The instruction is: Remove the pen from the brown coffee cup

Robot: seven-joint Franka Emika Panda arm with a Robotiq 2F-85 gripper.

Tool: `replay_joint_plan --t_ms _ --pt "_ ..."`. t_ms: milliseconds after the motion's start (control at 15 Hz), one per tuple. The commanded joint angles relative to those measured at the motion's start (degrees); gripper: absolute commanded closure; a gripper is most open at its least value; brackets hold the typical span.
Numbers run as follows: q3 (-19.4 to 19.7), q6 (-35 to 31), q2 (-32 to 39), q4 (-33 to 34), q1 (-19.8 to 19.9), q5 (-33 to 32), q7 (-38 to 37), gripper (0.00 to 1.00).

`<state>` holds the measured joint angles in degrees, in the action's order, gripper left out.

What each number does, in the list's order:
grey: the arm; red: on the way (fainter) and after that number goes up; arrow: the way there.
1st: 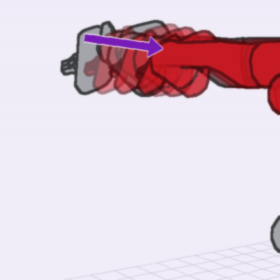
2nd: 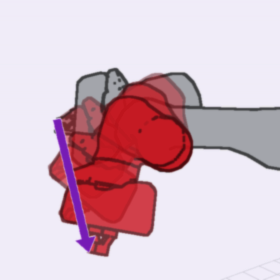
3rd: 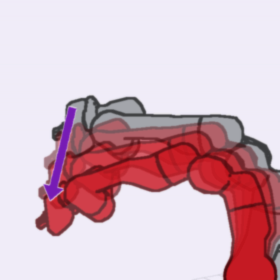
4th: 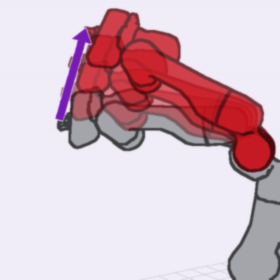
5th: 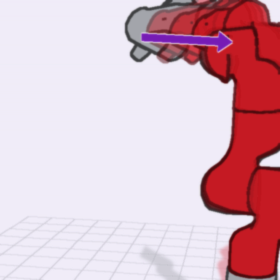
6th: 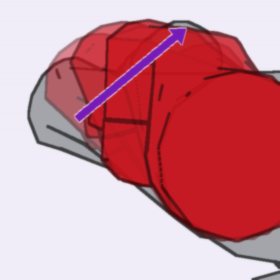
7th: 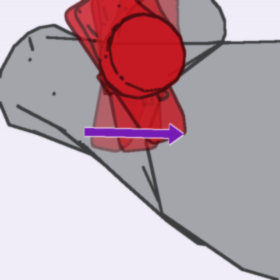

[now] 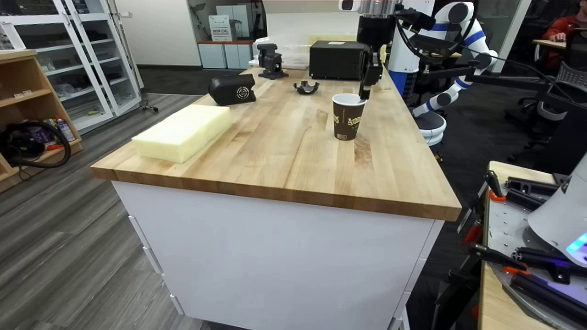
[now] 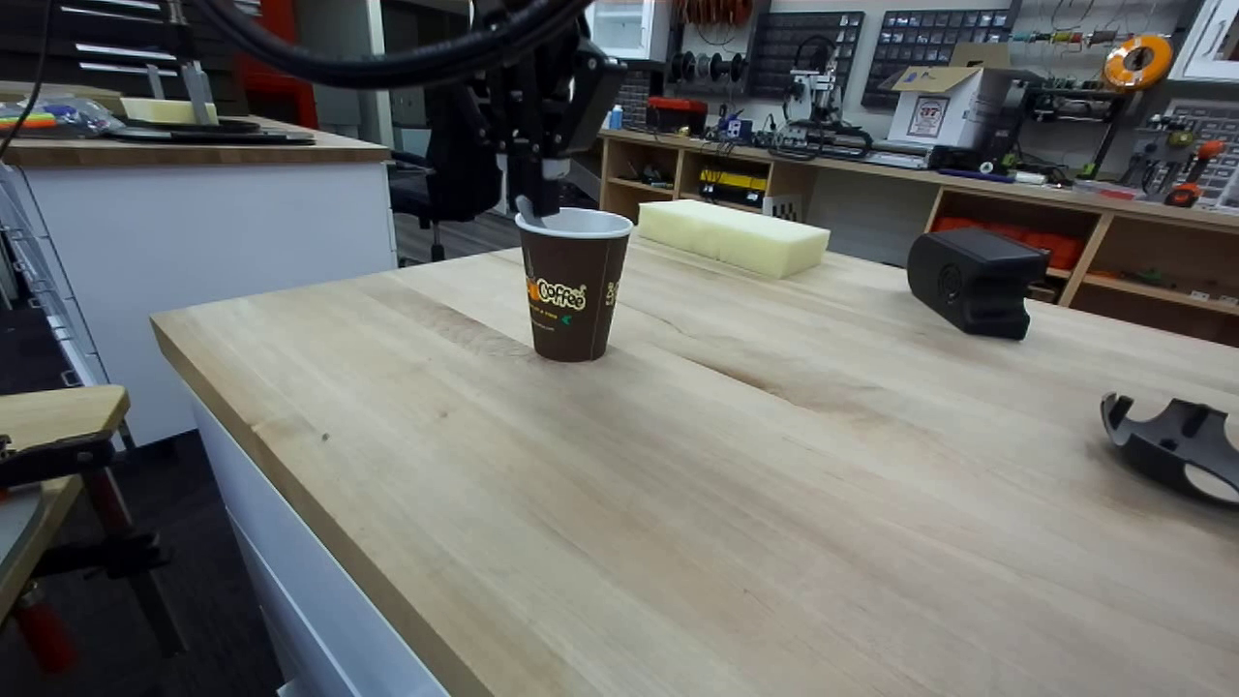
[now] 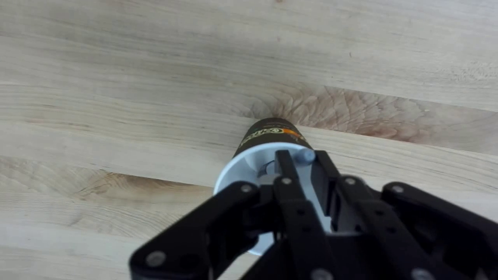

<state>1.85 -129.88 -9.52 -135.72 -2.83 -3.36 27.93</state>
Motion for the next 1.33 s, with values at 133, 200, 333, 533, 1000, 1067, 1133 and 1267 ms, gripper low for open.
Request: replay_joint_plan --t_ms 133,200,333,533,1000,1067,1133,1267 --pt "-0.7 1.6 0.7 1.6 0.1 -1.0 -1.7 0.97" --pt "-0.9 1.9 0.5 1.7 0.0 -1.4 -2.0 0.97" --pt "-1.1 3.2 0.5 2.3 -0.1 -1.3 -1.7 0.97" --pt "-1.9 7.4 0.6 4.3 -0.1 -3.0 -2.6 0.97" --pt "-2.9 14.1 -0.2 8.3 -0.2 -5.7 -3.1 0.97" --pt "-2.9 14.7 -0.3 8.7 -0.1 -6.2 -3.2 0.97" --pt "-2.8 15.9 -1.0 9.2 0.0 -6.9 -2.9 0.97" --pt "-2.8 17.9 -2.0 10.2 0.1 -8.3 -3.0 0.97"
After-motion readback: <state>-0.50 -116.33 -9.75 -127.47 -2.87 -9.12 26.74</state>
